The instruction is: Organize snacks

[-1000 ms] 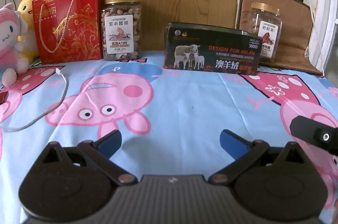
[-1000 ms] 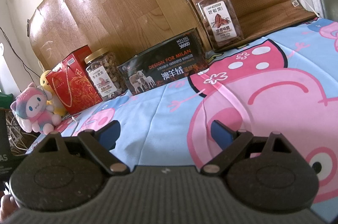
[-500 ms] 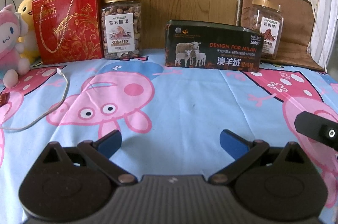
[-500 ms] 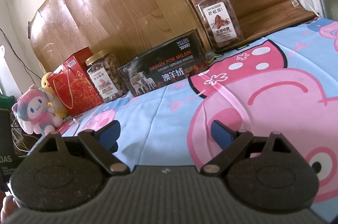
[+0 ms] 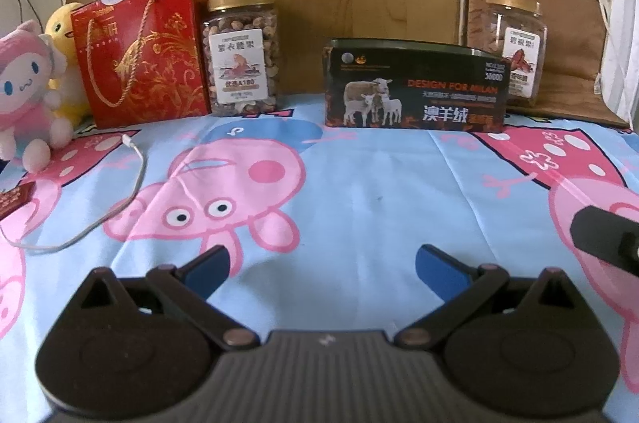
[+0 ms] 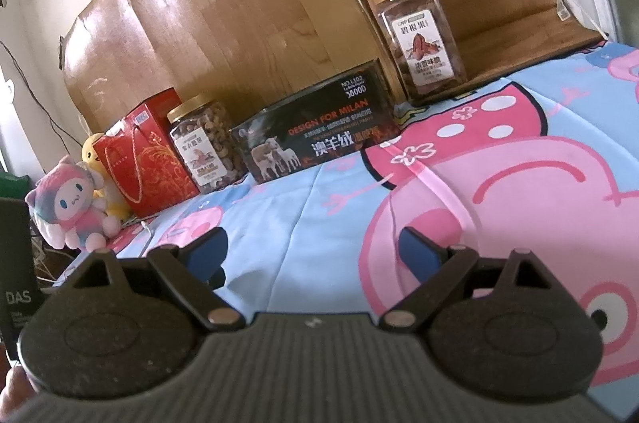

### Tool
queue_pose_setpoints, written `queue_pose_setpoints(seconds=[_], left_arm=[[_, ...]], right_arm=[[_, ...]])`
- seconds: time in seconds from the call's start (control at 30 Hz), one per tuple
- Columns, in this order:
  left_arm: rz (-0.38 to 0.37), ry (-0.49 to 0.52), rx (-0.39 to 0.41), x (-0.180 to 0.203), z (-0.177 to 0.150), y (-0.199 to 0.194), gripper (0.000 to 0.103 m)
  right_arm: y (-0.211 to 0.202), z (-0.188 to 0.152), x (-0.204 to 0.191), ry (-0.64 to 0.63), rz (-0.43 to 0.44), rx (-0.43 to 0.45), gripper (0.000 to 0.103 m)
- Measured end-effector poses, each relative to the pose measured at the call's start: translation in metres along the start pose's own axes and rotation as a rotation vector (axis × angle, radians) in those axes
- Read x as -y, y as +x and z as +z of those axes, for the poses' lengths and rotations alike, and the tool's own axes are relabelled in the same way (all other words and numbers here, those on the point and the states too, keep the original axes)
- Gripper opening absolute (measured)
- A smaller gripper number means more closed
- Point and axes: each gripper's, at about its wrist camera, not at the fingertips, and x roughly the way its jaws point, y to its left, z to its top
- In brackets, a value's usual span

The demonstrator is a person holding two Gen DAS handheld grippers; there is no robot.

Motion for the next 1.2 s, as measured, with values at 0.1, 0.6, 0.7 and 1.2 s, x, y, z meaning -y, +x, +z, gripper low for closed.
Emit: queue_pose_setpoints(seconds=[0.1, 0.6, 0.7, 1.2], left_arm=[[0.011, -0.006, 0.0, 0.0, 0.0, -0.001, 0.103], [0.056, 0.021, 0.0, 0.004, 0.0, -0.001, 0.103], [0.077, 0.032, 0.01, 0.006, 0.0, -0.003, 0.103], [0.2, 0.076, 0.121, 0.013, 0.006, -0.028, 0.103]], right_arm=[[-0.001, 0.0, 0.0, -0.002, 0.006, 0.008, 0.094], [-0.005, 0.0, 0.003, 0.009, 0.027, 0.027, 0.094], [-0.006, 0.0, 0.004, 0.012, 0.031, 0.029, 0.094], [-0.006, 0.0, 0.005, 0.016, 0.037, 0.035, 0.094]])
